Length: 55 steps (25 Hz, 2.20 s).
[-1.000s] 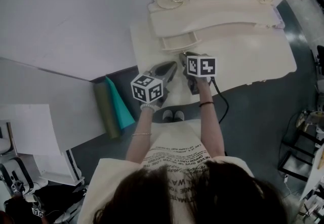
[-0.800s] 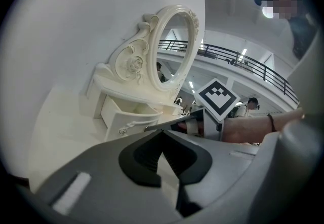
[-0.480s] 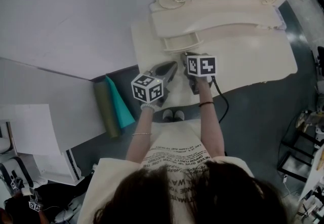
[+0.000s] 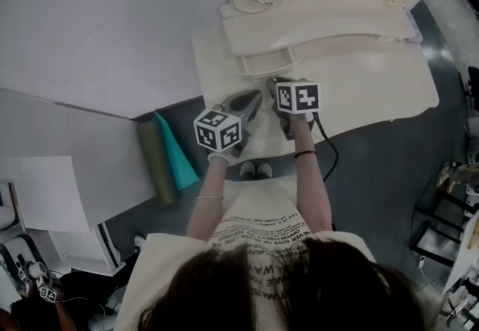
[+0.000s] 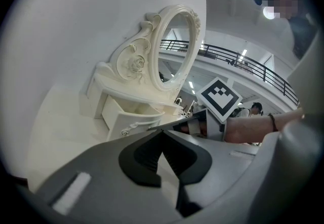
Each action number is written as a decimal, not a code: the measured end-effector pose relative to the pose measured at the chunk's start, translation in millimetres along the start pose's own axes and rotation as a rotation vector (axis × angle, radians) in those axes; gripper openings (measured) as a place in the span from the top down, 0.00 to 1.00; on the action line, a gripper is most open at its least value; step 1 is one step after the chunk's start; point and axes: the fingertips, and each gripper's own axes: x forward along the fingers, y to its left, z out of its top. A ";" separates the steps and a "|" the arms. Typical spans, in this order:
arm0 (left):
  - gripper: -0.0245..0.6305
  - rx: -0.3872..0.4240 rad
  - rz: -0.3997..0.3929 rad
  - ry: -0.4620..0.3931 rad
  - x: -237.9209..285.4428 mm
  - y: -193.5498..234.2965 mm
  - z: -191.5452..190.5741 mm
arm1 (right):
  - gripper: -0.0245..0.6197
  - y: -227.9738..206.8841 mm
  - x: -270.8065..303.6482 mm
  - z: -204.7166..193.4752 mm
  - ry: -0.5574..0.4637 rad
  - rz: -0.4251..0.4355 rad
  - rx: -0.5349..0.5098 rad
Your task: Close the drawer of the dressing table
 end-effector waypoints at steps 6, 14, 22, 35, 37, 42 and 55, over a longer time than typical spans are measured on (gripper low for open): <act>0.96 0.002 0.002 -0.005 -0.6 1.5 3.0 | 0.81 -0.3 1.2 1.8 0.002 -0.005 0.000; 0.96 0.001 0.007 -0.014 -0.2 9.5 8.4 | 0.81 -0.8 6.7 7.2 0.002 -0.007 -0.002; 0.96 0.000 0.011 -0.018 1.1 17.9 13.0 | 0.81 -1.0 12.2 14.5 -0.003 -0.009 0.001; 0.96 0.004 0.016 -0.025 1.3 30.2 20.7 | 0.81 -1.2 20.5 25.2 -0.015 -0.015 0.008; 0.96 0.002 0.017 -0.028 1.5 32.2 21.8 | 0.81 -1.4 21.6 26.5 -0.016 -0.018 0.007; 0.96 -0.002 0.022 -0.035 1.7 35.1 24.3 | 0.81 -1.7 23.3 28.8 -0.018 -0.017 0.007; 0.96 -0.005 0.048 -0.048 2.2 42.1 29.0 | 0.81 -3.2 30.0 35.8 -0.031 -0.012 0.005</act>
